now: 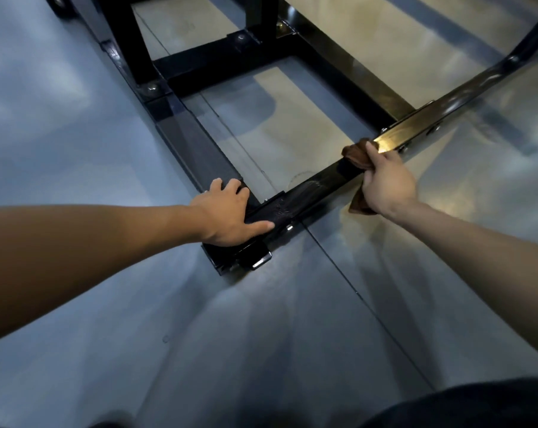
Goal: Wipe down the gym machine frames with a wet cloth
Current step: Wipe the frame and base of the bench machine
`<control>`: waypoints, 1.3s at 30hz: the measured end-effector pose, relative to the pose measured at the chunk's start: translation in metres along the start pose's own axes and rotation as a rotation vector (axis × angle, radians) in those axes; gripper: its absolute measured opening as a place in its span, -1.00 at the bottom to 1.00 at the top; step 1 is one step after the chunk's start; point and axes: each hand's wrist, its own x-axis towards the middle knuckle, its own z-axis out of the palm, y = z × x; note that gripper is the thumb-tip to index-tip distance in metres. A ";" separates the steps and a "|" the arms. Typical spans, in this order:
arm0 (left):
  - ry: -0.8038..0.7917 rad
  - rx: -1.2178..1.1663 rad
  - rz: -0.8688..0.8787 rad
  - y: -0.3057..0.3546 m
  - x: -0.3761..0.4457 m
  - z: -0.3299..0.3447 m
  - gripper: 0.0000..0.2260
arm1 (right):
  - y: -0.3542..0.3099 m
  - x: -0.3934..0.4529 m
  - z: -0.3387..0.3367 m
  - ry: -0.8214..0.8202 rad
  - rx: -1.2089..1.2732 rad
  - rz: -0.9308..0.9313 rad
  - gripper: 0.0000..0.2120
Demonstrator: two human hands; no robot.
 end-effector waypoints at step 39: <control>0.082 -1.407 -0.255 -0.007 -0.057 -0.058 -0.37 | -0.148 -0.093 -0.039 -0.245 0.412 -0.441 -0.51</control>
